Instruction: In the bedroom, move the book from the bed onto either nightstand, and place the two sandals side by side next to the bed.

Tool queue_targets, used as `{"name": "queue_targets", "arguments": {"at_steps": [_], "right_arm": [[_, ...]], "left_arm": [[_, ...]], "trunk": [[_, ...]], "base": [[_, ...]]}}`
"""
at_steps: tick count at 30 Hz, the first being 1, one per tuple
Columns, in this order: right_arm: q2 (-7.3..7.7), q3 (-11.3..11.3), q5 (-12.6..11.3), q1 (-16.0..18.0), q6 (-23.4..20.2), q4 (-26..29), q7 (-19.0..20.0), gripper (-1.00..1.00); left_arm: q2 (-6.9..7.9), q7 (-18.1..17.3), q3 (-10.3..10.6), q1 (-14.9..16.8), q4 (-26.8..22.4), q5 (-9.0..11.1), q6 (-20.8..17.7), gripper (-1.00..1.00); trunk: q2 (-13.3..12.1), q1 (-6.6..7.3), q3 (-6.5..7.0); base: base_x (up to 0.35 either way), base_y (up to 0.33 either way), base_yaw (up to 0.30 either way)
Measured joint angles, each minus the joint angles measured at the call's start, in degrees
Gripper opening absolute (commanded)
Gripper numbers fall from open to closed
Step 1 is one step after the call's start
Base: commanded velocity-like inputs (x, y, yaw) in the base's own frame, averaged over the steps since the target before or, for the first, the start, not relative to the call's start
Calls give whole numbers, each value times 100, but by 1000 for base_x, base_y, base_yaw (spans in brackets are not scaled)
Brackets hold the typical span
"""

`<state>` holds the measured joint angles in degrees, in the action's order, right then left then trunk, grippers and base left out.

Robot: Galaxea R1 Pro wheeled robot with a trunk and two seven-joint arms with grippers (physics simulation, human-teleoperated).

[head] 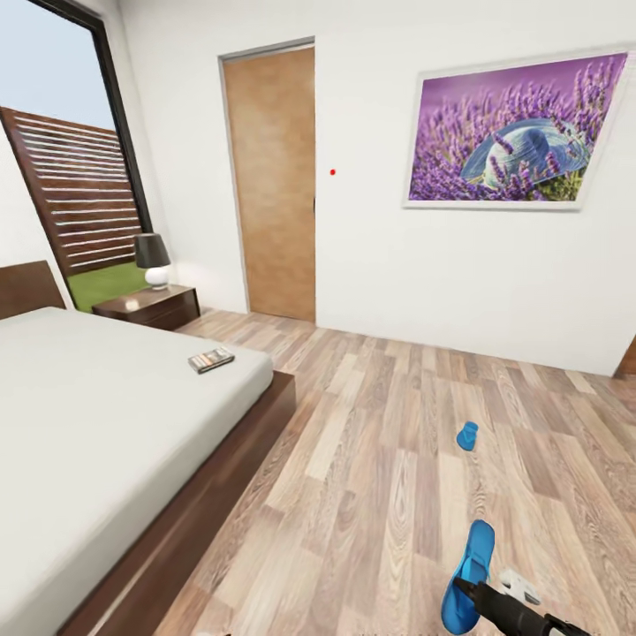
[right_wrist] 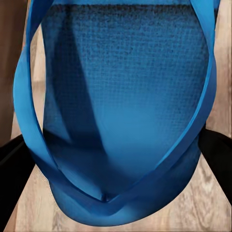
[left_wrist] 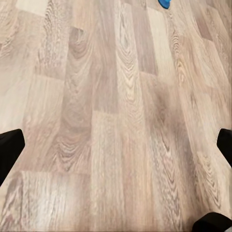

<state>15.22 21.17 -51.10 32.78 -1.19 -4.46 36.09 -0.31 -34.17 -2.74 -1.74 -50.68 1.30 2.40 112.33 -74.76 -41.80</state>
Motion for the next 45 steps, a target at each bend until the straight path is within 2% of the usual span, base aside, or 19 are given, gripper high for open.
{"name": "queue_targets", "arguments": {"at_steps": [6,14,20,21,22,23,24,26,28,29,31,34,36,37,38,39,41,42,45], "right_arm": [[56,-4,2,0,0,-7,29,-100],[87,-10,-13,-8,0,-9,-27,-100],[38,6,47,-8,3,-5,-41,-100],[25,25,171,-9,5,-4,-42,-100],[15,68,435,-9,6,-5,-44,-100],[-13,122,856,-10,15,-8,-70,-100],[-73,160,1406,-10,32,-11,-179,-100],[-281,179,2603,-10,60,-12,-727,-100],[-505,157,3487,-8,76,-10,-1500,-100],[-567,148,3731,-7,83,-9,-1767,-100],[-626,132,3958,-7,90,-8,-2047,-100],[-638,106,3807,-6,94,-7,-2165,-100],[-636,99,3517,-7,95,-6,-1924,-100],[-635,99,3415,-7,98,-5,-1592,-100],[-598,95,3310,-7,101,-3,-850,-100],[-559,99,3273,-7,102,-4,-517,-100],[-288,98,3203,-7,106,-8,709,-100],[-131,95,3168,-7,109,-10,1154,-100],[116,73,2907,-7,192,-9,1744,-100]], "left_arm": [[14,-10,-15,0,139,4,9,100],[16,-16,-9,-1,486,12,612,100],[8,-14,-2,-1,501,13,657,100],[8,-14,-2,-1,501,13,657,100],[8,-14,-2,-1,501,13,657,100],[8,-14,-2,-1,501,13,657,100],[8,-14,-2,0,501,13,658,100],[8,-14,-2,0,501,13,658,100],[4,-13,-1,0,501,13,658,100],[3,-13,0,-1,501,13,659,100],[1,-12,0,-1,501,14,659,100],[0,-12,1,-1,501,14,659,100],[0,-12,1,-1,502,13,659,100],[0,-12,1,0,505,13,658,100],[3,-17,0,0,506,13,654,100],[2,-18,0,-1,506,14,653,100],[2,-20,0,-1,508,14,651,100],[1,-20,0,-1,508,14,651,100],[4,-22,-1,-1,533,13,650,100]], "trunk": [[0,0,0],[0,0,-9],[0,0,-10],[0,0,-10],[0,0,-10],[0,0,-10],[0,0,-10],[0,0,-10],[0,0,-10],[0,0,-10],[0,0,-10],[0,0,-10],[0,0,-10],[0,0,-10],[0,0,-10],[0,0,-10],[0,0,-10],[0,0,-10],[0,0,-9]], "base": [[0,0,-296],[0,0,-139],[0,0,-8],[0,0,-1],[0,0,0],[0,0,0],[0,0,0],[0,0,0],[0,0,0],[0,0,0],[0,0,0],[0,0,0],[0,0,0],[0,0,0],[0,0,0],[0,0,0],[0,0,0],[0,0,0],[0,0,0]]}}
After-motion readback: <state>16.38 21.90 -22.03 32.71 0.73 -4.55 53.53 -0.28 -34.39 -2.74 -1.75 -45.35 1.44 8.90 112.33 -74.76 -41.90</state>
